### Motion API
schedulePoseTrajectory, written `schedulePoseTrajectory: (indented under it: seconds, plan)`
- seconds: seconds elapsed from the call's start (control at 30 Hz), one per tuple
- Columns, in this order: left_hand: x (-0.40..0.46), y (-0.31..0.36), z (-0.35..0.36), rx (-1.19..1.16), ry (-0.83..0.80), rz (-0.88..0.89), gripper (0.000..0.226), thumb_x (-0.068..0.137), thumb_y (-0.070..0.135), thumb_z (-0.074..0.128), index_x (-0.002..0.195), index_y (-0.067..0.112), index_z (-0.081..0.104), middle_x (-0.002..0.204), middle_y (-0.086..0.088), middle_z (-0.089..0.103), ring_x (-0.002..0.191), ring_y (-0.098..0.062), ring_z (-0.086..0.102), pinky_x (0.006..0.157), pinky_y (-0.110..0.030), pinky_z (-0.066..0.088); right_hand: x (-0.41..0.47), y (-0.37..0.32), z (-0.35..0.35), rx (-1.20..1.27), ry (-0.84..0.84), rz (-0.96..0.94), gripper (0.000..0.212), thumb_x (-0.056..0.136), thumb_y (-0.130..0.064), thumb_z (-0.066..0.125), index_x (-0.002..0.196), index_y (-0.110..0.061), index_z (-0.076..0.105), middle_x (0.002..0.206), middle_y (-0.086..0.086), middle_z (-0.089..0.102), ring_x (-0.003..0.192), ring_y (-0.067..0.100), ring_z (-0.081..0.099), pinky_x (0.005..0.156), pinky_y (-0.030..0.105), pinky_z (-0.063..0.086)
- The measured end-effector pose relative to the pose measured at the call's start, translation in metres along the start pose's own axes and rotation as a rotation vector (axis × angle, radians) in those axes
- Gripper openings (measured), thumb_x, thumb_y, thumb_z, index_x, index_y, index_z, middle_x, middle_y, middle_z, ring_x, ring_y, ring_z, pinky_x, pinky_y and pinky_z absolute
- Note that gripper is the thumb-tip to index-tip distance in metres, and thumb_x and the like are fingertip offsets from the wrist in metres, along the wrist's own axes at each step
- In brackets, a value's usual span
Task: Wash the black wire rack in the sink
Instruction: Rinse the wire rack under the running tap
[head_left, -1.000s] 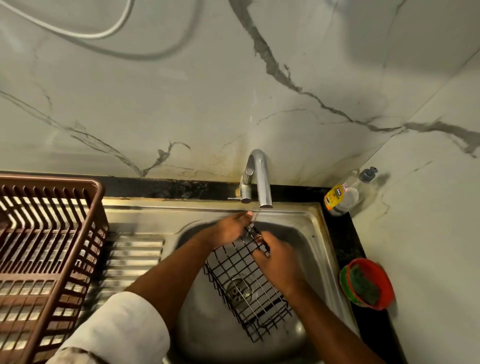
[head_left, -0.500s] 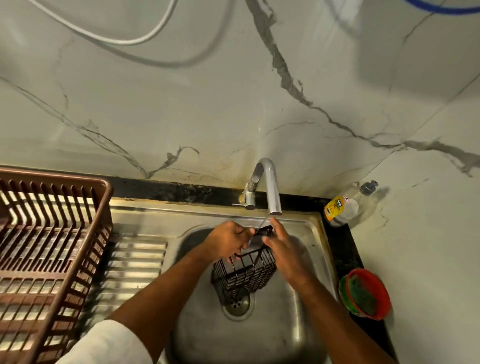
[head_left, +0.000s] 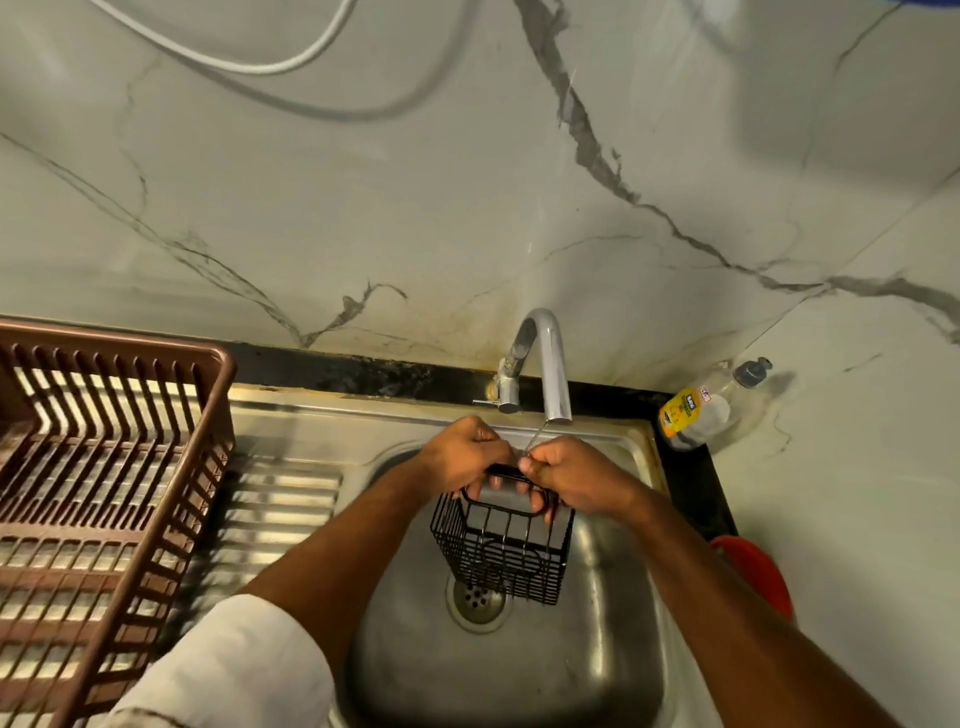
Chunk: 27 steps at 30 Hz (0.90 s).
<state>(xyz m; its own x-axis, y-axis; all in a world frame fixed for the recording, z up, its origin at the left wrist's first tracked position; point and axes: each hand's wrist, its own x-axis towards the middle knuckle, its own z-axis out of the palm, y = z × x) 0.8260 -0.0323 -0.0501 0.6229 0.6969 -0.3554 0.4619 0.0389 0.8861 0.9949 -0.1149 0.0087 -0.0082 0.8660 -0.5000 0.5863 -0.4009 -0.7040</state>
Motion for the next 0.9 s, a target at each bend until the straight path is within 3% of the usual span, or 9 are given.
schedulePoseTrajectory:
  seconds: [0.13, 0.4, 0.47, 0.57, 0.63, 0.7, 0.77, 0.83, 0.9]
  plan:
    - [0.011, 0.017, 0.014, 0.293, 0.202, 0.143, 0.044, 0.103, 0.049, 0.045, 0.083, 0.017, 0.067, 0.071, -0.008, 0.07, 0.061, -0.019, 0.069, 0.068, -0.04, 0.061, -0.001, 0.011, 0.006, 0.115, 0.187, 0.09, 0.033, 0.106, -0.02, 0.049, 0.081, -0.009, 0.067, 0.054, 0.0, 0.066, 0.047, 0.014, 0.06, 0.054, 0.029, 0.053]
    - [0.021, 0.034, 0.059, 0.72, 0.163, 0.31, 0.05, 0.109, 0.047, 0.026, 0.106, 0.019, 0.067, 0.107, -0.007, 0.072, 0.103, -0.026, 0.065, 0.098, -0.047, 0.049, -0.007, 0.033, 0.016, 0.319, 0.516, 0.231, 0.036, 0.102, -0.024, 0.054, 0.074, -0.012, 0.072, 0.059, 0.005, 0.071, 0.054, 0.02, 0.068, 0.056, 0.036, 0.059]
    - [0.02, 0.032, 0.07, 0.77, 0.154, 0.317, 0.058, 0.106, 0.05, 0.018, 0.126, 0.022, 0.064, 0.133, -0.005, 0.064, 0.128, -0.025, 0.055, 0.113, -0.049, 0.038, -0.012, 0.036, 0.016, 0.352, 0.562, 0.256, 0.033, 0.102, -0.018, 0.052, 0.075, -0.012, 0.072, 0.061, 0.005, 0.071, 0.052, 0.016, 0.067, 0.051, 0.032, 0.057]
    - [0.006, 0.036, 0.084, 0.783, 0.112, 0.284, 0.076, 0.099, 0.057, 0.001, 0.155, 0.022, 0.038, 0.167, -0.006, 0.027, 0.156, -0.025, 0.018, 0.128, -0.048, 0.008, -0.015, 0.041, 0.016, 0.414, 0.597, 0.252, 0.035, 0.098, -0.008, 0.049, 0.073, -0.015, 0.072, 0.067, 0.007, 0.073, 0.062, 0.021, 0.071, 0.06, 0.041, 0.062]
    - [-0.003, 0.037, 0.09, 0.767, 0.123, 0.26, 0.07, 0.104, 0.056, 0.005, 0.161, 0.019, 0.025, 0.171, -0.006, 0.014, 0.159, -0.023, 0.006, 0.126, -0.042, -0.004, -0.016, 0.043, 0.015, 0.46, 0.612, 0.273, 0.033, 0.098, -0.01, 0.05, 0.076, -0.018, 0.074, 0.074, 0.005, 0.076, 0.073, 0.023, 0.074, 0.069, 0.045, 0.064]
    - [-0.006, 0.032, 0.091, 0.74, 0.188, 0.215, 0.068, 0.106, 0.055, 0.011, 0.161, 0.016, 0.024, 0.17, -0.008, 0.019, 0.158, -0.024, 0.009, 0.125, -0.04, -0.004, -0.013, 0.044, 0.017, 0.495, 0.63, 0.286, 0.031, 0.1, -0.015, 0.051, 0.079, -0.016, 0.075, 0.076, 0.004, 0.076, 0.076, 0.023, 0.074, 0.072, 0.045, 0.064]
    - [-0.003, 0.033, 0.08, 0.714, 0.254, 0.126, 0.067, 0.105, 0.054, 0.017, 0.155, 0.013, 0.036, 0.159, -0.014, 0.04, 0.151, -0.033, 0.028, 0.127, -0.044, 0.014, -0.01, 0.042, 0.021, 0.473, 0.663, 0.282, 0.033, 0.102, -0.022, 0.051, 0.08, -0.017, 0.075, 0.074, 0.001, 0.076, 0.072, 0.02, 0.074, 0.07, 0.042, 0.064]
    - [0.006, 0.04, 0.068, 0.676, 0.298, 0.052, 0.054, 0.106, 0.048, 0.027, 0.14, 0.013, 0.051, 0.132, -0.015, 0.061, 0.126, -0.036, 0.053, 0.109, -0.045, 0.039, -0.008, 0.039, 0.024, 0.455, 0.707, 0.262, 0.033, 0.102, -0.025, 0.05, 0.081, -0.018, 0.074, 0.072, 0.001, 0.075, 0.068, 0.018, 0.074, 0.069, 0.044, 0.064]
    - [0.011, 0.052, 0.061, 0.661, 0.299, 0.016, 0.056, 0.106, 0.052, 0.024, 0.126, 0.013, 0.059, 0.113, -0.013, 0.067, 0.109, -0.034, 0.062, 0.092, -0.042, 0.047, -0.01, 0.035, 0.021, 0.484, 0.73, 0.261, 0.033, 0.104, -0.022, 0.048, 0.081, -0.017, 0.071, 0.069, 0.003, 0.074, 0.061, 0.017, 0.072, 0.066, 0.041, 0.063]
